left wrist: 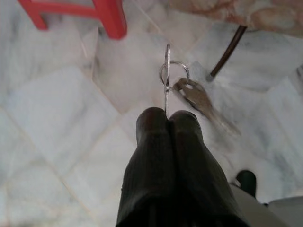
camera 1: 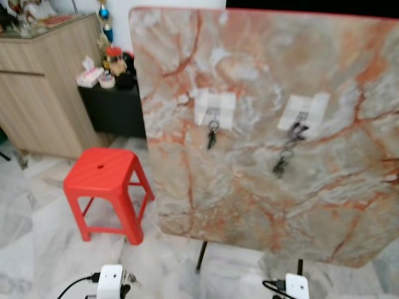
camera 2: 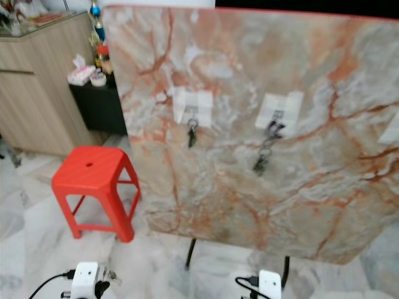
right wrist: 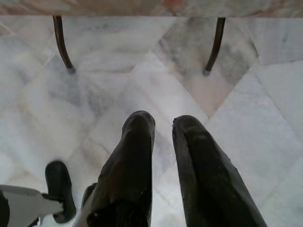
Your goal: Hang keys on a hook
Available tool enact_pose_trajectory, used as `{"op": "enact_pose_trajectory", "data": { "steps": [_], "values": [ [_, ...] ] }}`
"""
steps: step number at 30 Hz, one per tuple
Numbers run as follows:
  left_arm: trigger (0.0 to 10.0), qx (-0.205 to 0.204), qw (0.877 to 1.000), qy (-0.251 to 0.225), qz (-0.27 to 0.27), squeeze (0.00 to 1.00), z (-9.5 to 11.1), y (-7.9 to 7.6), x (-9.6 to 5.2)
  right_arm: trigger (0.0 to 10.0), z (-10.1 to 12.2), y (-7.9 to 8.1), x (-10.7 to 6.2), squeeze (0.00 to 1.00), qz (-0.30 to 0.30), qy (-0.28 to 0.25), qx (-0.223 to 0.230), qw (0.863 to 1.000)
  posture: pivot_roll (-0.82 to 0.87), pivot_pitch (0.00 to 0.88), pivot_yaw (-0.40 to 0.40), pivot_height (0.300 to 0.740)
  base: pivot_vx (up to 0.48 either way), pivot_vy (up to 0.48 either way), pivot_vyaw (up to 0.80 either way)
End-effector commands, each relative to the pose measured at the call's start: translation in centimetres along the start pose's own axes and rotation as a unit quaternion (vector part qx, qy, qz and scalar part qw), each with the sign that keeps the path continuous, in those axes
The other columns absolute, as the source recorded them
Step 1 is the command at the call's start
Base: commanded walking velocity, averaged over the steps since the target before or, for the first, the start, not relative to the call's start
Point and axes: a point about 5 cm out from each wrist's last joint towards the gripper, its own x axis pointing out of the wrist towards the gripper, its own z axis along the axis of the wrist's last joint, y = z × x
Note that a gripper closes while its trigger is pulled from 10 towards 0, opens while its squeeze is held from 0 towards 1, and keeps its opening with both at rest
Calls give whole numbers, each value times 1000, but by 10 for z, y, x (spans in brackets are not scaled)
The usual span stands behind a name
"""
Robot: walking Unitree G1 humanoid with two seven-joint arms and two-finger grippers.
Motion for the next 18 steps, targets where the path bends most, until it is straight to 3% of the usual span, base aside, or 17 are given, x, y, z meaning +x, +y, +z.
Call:
{"op": "enact_pose_trajectory", "data": {
  "steps": [1,18],
  "values": [
    [10000,0,1000,-1,0,0,1,1,0,10000,0,1,0,0,1,3,3,1000,30,0,-35,740,0,-390,0],
    [10000,1,1000,-1,0,0,1,0,1,10000,-1,-2,0,0,-4,6,10,1000,34,0,-34,740,0,-388,0]
  ]
}}
